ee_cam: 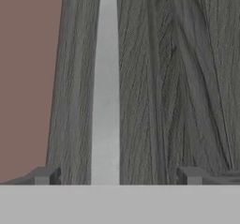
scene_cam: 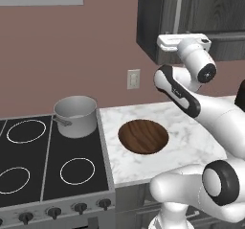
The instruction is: Open the cabinet and move the ladle to the pot. Then close the cabinet.
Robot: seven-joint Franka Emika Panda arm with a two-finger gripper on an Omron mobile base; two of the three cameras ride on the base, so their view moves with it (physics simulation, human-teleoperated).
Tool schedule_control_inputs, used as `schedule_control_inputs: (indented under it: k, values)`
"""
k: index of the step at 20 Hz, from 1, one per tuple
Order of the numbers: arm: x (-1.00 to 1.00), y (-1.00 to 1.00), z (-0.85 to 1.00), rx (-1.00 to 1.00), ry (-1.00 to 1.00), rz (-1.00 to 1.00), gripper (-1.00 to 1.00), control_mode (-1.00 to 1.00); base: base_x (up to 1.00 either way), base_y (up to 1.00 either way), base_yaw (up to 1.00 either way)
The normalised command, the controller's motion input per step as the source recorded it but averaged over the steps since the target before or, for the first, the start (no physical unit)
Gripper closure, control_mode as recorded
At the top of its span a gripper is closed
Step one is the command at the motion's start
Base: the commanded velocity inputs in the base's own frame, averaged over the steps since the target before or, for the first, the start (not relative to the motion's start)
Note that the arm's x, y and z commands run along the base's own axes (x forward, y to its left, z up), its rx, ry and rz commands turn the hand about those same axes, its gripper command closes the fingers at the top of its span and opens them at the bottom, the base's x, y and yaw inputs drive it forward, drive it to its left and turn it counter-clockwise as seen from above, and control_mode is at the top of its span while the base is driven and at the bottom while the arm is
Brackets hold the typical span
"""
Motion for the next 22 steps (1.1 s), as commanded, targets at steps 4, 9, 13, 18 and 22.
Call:
schedule_control_inputs:
  k: [4, 9, 13, 18, 22]
  values:
    - [0.30, 0.02, 0.00, 0.00, 0.03, 0.00, -1.00, -1.00, 0.00, 0.00, 0.00]
    - [0.39, 0.06, 0.00, 0.00, 0.03, 0.00, -1.00, -1.00, 0.00, 0.00, 0.00]
    - [0.44, 0.14, 0.00, 0.00, 0.04, 0.00, -1.00, -1.00, 0.00, 0.00, 0.00]
    - [0.41, 0.19, -0.01, 0.00, 0.04, 0.00, 1.00, -1.00, 0.00, 0.00, 0.00]
    - [0.04, 0.03, 0.00, 0.00, 0.01, 0.00, 1.00, -1.00, 0.00, 0.00, 0.00]
